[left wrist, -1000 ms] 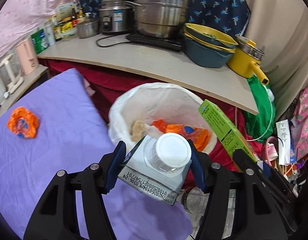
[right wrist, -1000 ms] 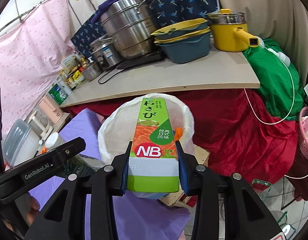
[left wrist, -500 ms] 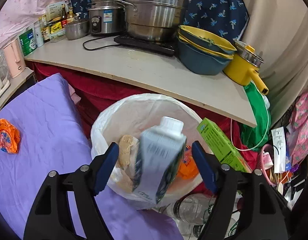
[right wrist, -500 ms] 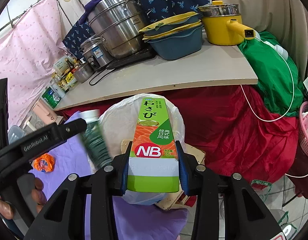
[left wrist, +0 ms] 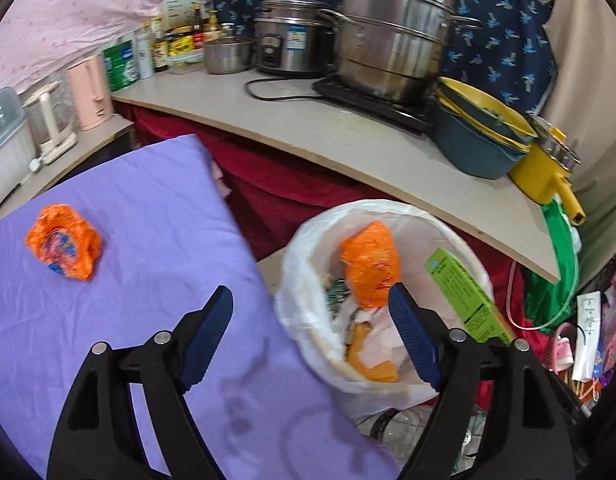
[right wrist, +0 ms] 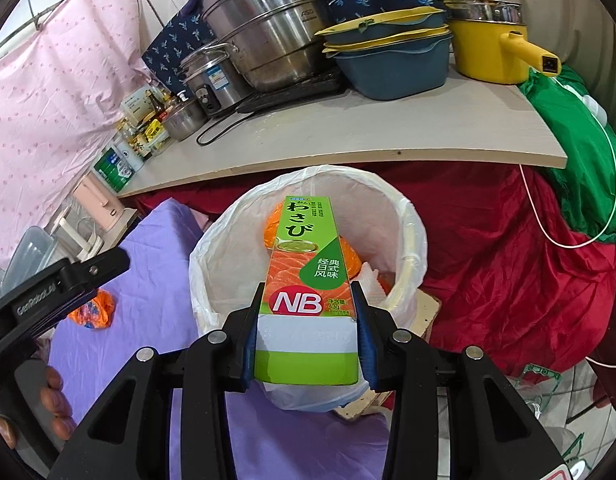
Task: Collect trash
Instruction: 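Open both tools to drop the carton and wasabi box into the bin, then move both tools back to the orange and clear bags on the table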
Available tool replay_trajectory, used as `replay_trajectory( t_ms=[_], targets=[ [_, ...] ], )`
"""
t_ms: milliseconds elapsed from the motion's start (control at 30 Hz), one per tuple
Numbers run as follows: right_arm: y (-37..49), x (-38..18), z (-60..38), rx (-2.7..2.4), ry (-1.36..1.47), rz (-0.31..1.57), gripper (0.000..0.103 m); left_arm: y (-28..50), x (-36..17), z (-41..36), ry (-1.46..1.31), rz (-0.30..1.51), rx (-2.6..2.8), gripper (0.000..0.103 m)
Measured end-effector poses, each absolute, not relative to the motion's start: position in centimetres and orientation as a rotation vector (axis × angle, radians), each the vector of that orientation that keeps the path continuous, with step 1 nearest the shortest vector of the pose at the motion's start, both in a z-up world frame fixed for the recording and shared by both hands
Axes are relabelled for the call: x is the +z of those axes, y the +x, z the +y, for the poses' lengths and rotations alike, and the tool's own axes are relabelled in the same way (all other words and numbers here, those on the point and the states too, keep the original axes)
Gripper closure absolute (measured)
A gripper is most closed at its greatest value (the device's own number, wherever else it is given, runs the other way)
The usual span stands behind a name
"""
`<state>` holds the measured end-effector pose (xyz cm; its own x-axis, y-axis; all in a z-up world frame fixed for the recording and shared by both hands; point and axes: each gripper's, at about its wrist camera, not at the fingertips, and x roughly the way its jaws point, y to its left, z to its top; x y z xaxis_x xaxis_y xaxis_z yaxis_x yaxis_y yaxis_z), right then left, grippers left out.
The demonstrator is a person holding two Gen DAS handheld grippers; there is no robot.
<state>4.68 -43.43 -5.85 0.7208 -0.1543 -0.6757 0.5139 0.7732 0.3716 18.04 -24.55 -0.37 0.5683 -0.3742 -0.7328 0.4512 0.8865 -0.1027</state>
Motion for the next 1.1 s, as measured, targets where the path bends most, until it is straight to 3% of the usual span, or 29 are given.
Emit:
replay_trajectory(
  t_ms=[333, 800, 1100],
  targets=[
    [8.6, -6.6, -42.9, -0.377, 0.564, 0.690, 0.065, 19.0, -0.9, -19.5, 0.095, 0.828, -0.362, 0.027],
    [8.9, -4.8, -40.4, -0.370, 0.545, 0.666, 0.050, 18.7, -1.4, -16.9, 0.109, 0.827, -0.317, 0.025],
    [8.9, -3.8, -36.1, -0.304, 0.491, 0.676, 0.048, 18.0, -0.7, -14.1, 0.091, 0.811, -0.266, 0.024]
  ],
)
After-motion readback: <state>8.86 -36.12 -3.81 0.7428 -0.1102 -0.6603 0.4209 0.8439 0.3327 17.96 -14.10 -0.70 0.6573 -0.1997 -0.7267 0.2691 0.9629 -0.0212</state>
